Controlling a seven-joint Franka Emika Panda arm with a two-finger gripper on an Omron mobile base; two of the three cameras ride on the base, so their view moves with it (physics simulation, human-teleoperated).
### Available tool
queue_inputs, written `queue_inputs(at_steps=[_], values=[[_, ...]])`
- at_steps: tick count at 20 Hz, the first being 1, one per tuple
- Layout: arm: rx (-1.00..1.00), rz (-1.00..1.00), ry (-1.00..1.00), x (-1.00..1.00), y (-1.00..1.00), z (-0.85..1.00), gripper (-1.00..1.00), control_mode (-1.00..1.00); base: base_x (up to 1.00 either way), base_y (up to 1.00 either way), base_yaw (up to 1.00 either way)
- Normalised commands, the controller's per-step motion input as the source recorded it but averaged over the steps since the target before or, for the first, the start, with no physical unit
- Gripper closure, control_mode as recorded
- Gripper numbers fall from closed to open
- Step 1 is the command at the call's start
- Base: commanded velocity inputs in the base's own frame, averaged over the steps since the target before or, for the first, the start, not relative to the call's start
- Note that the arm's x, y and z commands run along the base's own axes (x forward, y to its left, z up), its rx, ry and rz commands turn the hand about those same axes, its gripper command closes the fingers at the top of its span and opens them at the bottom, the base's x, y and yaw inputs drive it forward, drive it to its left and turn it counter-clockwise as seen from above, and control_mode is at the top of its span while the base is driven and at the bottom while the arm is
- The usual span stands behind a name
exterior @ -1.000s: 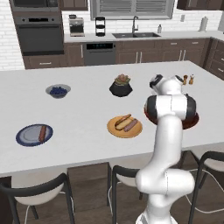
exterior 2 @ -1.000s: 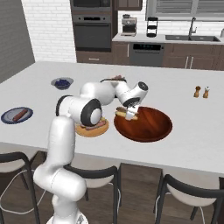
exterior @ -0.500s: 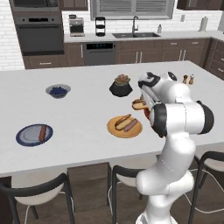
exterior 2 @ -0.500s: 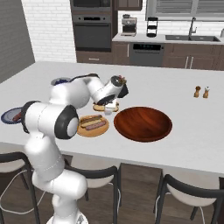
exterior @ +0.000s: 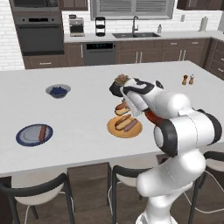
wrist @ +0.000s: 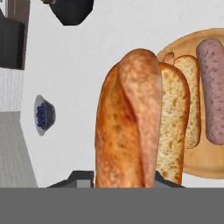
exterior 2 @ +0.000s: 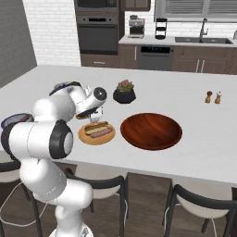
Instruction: Place one bun and one sausage from the bowl on each plate.
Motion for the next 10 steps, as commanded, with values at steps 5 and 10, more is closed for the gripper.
queue_inputs(at_steps=[5,10], values=[[-0.05,0.20,0.05,-0.21,1.00,0.22,1.00,-1.00,0.00,0.00,0.00],[-0.20,0.08,0.00,-0.04,1.00,0.00,1.00,-1.00,0.00,0.00,0.00]])
